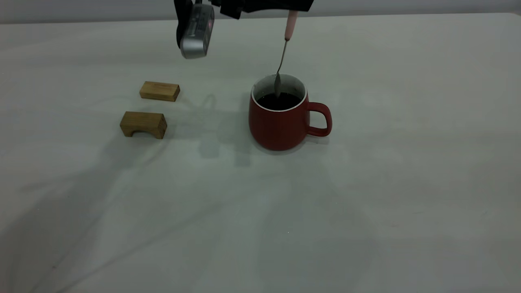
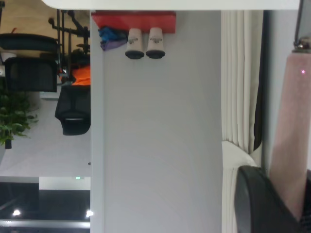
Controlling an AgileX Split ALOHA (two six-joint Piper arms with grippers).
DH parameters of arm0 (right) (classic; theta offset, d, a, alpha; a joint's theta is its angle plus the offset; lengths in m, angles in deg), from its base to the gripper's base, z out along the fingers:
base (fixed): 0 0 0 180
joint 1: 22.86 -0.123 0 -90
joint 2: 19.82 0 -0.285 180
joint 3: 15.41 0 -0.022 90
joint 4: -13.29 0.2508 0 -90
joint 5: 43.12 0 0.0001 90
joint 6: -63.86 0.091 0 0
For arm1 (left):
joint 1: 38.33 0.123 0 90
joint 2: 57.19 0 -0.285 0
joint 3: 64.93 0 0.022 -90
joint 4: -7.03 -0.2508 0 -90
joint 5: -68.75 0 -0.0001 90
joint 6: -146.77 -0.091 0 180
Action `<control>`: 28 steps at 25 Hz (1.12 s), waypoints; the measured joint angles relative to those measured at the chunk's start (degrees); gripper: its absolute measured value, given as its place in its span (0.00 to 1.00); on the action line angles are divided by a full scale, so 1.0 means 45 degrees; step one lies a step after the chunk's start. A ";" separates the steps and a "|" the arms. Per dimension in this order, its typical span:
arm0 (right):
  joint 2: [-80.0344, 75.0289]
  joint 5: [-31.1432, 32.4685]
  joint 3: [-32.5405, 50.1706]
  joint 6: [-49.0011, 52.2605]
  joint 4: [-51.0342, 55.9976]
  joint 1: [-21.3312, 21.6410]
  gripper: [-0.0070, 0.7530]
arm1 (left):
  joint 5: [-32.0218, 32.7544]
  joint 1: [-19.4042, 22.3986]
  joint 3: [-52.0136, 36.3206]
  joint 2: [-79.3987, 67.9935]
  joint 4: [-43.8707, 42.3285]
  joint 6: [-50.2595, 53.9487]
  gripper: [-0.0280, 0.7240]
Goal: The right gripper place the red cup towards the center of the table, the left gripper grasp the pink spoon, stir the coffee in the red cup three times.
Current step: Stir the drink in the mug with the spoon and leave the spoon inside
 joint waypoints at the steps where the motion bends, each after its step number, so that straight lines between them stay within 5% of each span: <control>1: 0.0000 0.0000 0.0000 0.0000 0.0000 0.0000 0.78 | -0.0028 0.0000 0.0000 -0.0099 0.0000 0.0000 0.26; 20: 0.0000 0.0000 0.0000 0.0000 0.0000 0.0000 0.78 | -0.0466 0.0000 0.0005 -0.1494 0.1163 -0.3483 0.26; 28: 0.0000 0.0000 0.0000 0.0000 0.0000 0.0000 0.78 | -0.0153 0.0000 0.0015 -0.1494 0.0210 -0.0282 0.26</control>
